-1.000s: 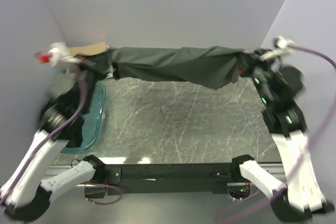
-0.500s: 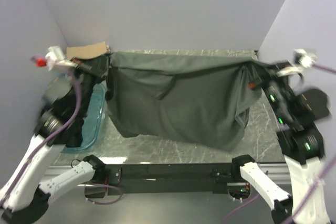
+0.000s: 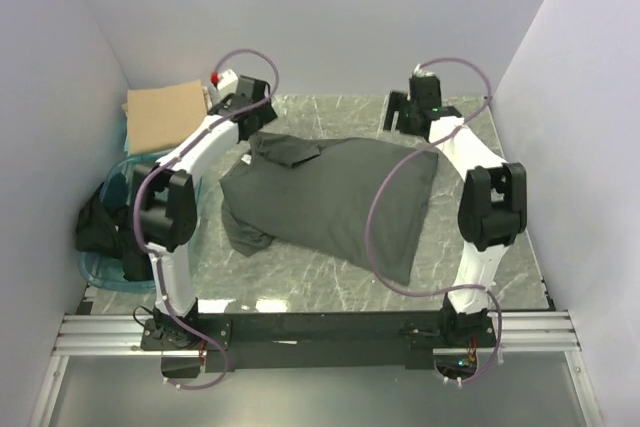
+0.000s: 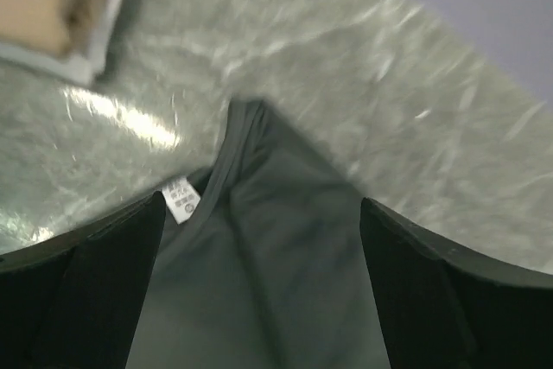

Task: Fold and stack the t-shirts
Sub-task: Flatten the tshirt out

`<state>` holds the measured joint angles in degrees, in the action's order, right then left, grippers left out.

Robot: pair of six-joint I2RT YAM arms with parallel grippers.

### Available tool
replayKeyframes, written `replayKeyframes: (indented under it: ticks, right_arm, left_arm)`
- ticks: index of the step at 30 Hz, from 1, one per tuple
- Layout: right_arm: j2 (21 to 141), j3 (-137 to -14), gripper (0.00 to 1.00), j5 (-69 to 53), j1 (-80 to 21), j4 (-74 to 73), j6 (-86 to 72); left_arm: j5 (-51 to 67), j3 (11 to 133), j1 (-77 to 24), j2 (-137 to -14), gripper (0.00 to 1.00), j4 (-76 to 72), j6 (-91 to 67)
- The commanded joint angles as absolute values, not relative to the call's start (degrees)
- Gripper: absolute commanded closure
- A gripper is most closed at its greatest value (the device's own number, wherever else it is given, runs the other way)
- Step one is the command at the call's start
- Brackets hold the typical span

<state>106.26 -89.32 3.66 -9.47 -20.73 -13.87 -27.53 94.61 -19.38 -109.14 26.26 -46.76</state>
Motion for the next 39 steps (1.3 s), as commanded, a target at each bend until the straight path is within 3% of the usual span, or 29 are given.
replayKeyframes:
  ticks: [1, 12, 18, 22, 30, 35, 39]
  right_arm:
    - [104.42, -94.14, 0.13, 6.50, -9.23, -22.60, -15.38]
    - [78.86, -63.50, 0.10, 7.74, -9.23, -8.80, -25.39]
    - [63.13, -49.77, 0.03, 5.90, -8.53, -7.12, -31.99]
    - [60.73, -45.63, 0.03, -5.50, -8.26, -11.84, -30.59]
    - [57.40, -41.93, 0.04, -5.72, -8.26, -19.42, -28.92]
    - [58.27, -41.13, 0.05, -7.12, -8.35, -18.46, -29.00]
    - [59.76, -40.78, 0.07, -8.70, -8.35, -18.37, -28.65]
  left_arm:
    - [-23.92, 99.42, -20.21, -107.15, 0.01, 30.25, -44.48]
    - [-22.84, 75.87, -24.42, -88.17, 0.01, 27.77, -48.06]
    - [-23.47, 58.12, -30.22, -73.32, 0.01, 28.82, -54.91]
    - [-22.94, 48.37, -31.64, -63.47, 0.01, 31.97, -58.52]
    - [-18.02, 35.79, -32.52, -54.94, 0.01, 37.97, -65.03]
    - [-17.84, 31.82, -32.52, -54.05, 0.02, 35.25, -66.88]
    - [-20.11, 31.82, -32.43, -59.57, 0.12, 34.19, -69.94]
